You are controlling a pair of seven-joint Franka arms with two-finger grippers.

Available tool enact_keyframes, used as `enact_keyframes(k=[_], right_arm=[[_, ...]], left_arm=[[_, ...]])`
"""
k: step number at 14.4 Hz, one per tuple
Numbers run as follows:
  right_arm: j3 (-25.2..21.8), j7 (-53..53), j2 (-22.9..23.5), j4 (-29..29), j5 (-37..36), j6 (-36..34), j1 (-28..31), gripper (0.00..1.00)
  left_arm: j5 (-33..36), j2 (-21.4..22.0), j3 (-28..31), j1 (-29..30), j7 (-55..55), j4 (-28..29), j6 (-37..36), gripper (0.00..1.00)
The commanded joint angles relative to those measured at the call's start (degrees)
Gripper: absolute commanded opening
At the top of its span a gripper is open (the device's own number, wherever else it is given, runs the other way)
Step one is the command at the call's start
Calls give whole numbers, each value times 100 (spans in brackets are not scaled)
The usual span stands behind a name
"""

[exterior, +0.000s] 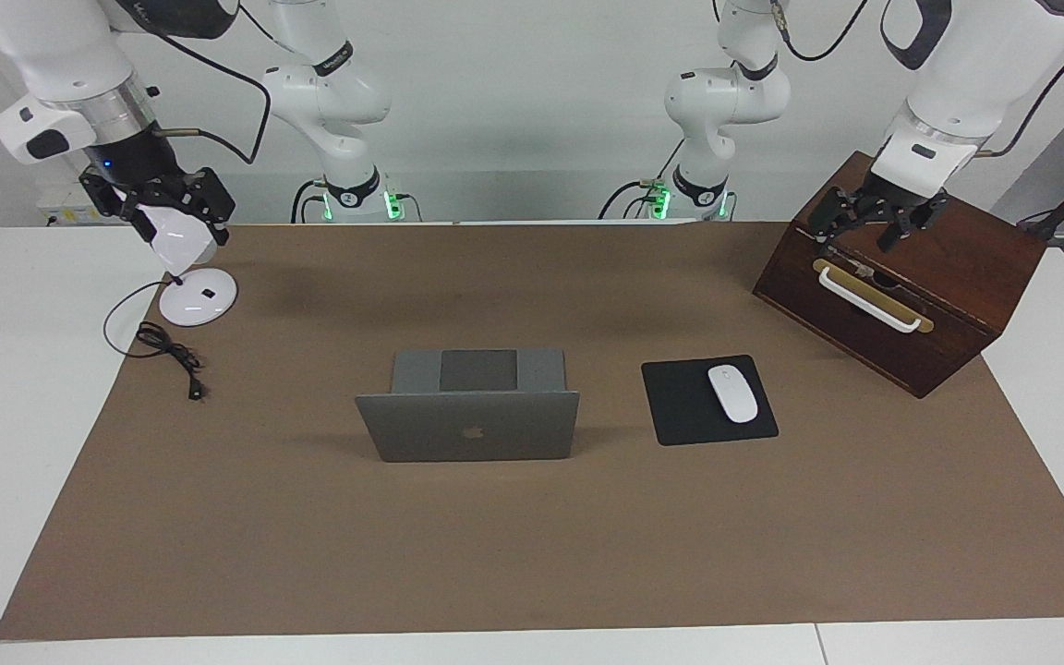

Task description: Close laptop with both arms

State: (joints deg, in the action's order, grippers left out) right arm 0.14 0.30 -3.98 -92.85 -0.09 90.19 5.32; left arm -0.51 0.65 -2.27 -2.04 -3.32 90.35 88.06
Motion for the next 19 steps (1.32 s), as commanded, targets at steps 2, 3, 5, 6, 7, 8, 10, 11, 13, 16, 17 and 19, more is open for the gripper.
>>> enact_keyframes(k=[2,3,5,6,7,8,10,11,13,16,17,19], right_arm=[[-50,-39,-103,-102,-131,-19,-66,100],[-50,-39,-103,-102,-131,-19,-66,100],[-50,-39,-103,-102,-131,-10,-66,100],[-50,-39,-103,-102,-131,-2,-66,100],[-41,-39,-103,-102,-131,-1,-66,100],[-50,-39,-103,-102,-131,-1,-66,100],[-50,-48,-103,-93,-131,-1,-66,100],[-41,-48,-103,-102,-131,-10,-66,100],[-50,-48,-103,-102,-131,-28,-66,100],[-50,-48,-103,-102,-114,-37,-66,100],[-50,-48,-103,-102,-114,-37,-66,100],[-50,-39,-103,-102,-114,-28,-66,100]], left_arm=[[51,-12,51,-60,60,-18,36,100],[51,-12,51,-51,60,-9,36,100],[51,-12,60,-51,51,-9,36,100],[51,-12,69,-51,51,0,44,100],[51,5,78,-51,42,17,44,100],[51,6,52,-51,16,17,44,100],[43,6,25,-51,-46,26,53,100],[42,6,16,-60,-124,26,53,100],[42,-3,16,-60,-615,35,62,100],[34,14,-54,-60,-1125,140,62,100],[34,23,-132,-60,-1292,193,62,93],[-27,41,-238,-69,-1836,333,254,64]])
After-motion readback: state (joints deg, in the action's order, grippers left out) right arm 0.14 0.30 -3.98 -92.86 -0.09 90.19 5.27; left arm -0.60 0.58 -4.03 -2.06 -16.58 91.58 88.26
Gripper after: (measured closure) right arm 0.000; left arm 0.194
